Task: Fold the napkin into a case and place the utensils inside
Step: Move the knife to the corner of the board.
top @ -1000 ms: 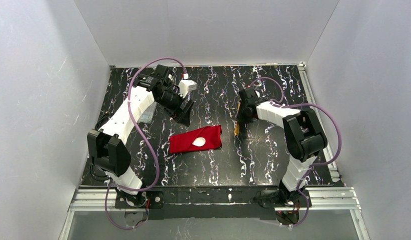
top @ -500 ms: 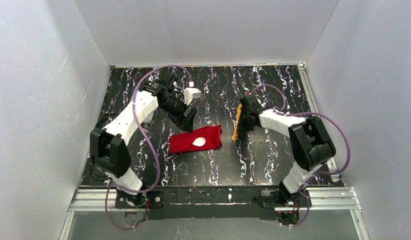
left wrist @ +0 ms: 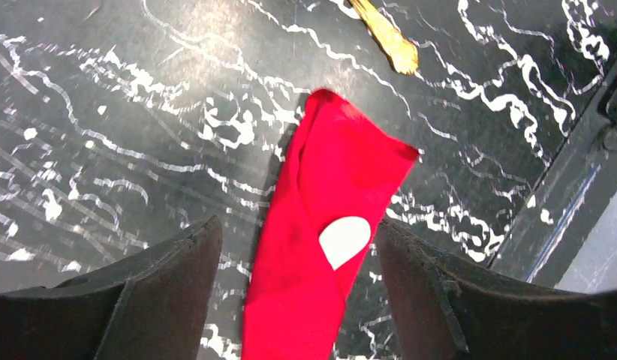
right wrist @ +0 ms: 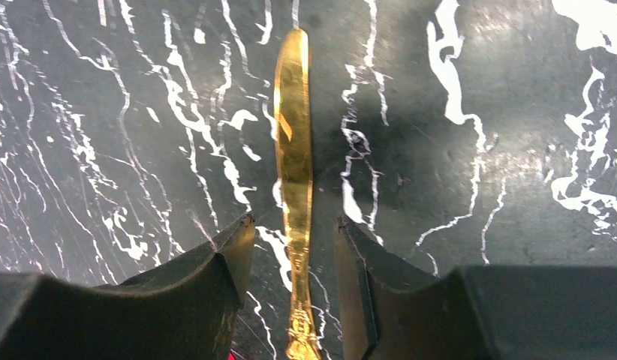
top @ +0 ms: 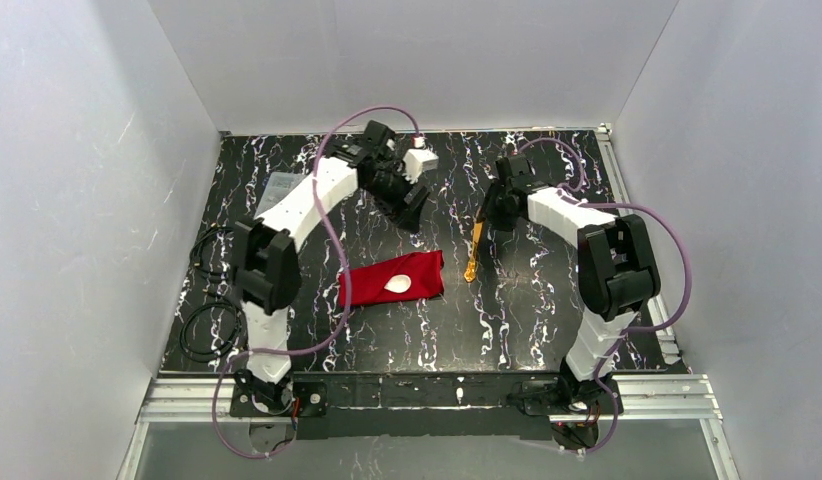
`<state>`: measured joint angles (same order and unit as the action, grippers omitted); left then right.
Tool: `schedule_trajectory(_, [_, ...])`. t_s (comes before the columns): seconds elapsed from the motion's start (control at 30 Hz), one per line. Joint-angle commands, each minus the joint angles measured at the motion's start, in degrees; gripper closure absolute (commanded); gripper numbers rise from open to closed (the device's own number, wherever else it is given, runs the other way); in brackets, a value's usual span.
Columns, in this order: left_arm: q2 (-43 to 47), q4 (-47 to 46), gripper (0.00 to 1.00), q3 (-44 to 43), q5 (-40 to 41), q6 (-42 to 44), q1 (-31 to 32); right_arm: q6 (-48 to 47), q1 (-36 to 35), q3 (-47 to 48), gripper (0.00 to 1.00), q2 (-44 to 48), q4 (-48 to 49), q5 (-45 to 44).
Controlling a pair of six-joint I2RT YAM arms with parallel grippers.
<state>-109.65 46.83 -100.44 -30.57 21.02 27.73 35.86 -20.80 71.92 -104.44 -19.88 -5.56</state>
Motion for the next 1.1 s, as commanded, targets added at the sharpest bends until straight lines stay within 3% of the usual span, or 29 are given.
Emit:
schedule_trajectory(0.0, [-7.4, 0.2, 0.28, -7.2, 0.5, -8.0, 3.1, 2.2, 2.6, -4.2, 0.48, 0.8, 3.2, 9.0])
schedule_trajectory(0.17, [-15.1, -1.1, 0.29, -13.1, -4.2, -17.3, 5.9, 4.1, 6.7, -10.7, 0.49, 4.4, 7.3, 15.3])
schedule_trajectory(0.4, [-23.7, -3.7, 0.36, -19.0, -6.7, -26.5, 10.0, 5.9, 8.5, -16.4, 0.58, 7.6, 9.9, 18.0])
schedule_trajectory(0.6, [-27.8, -6.1, 0.39, -18.8, -9.9, -31.2, 10.3, 11.3, 10.2, -22.0, 0.51, 6.7, 19.2, 25.9])
schedule_trajectory(0.8, [-28.1, -10.4, 0.38, -17.3, -2.9, -31.5, 12.1, 7.6, 12.8, -17.3, 0.43, 6.6, 14.1, 22.2])
schedule_trajectory(1.07, [-26.6, -12.2, 0.32, -13.5, 6.0, -26.2, 15.1, 6.3, 20.0, -16.8, 0.44, 11.1, 9.9, 17.0])
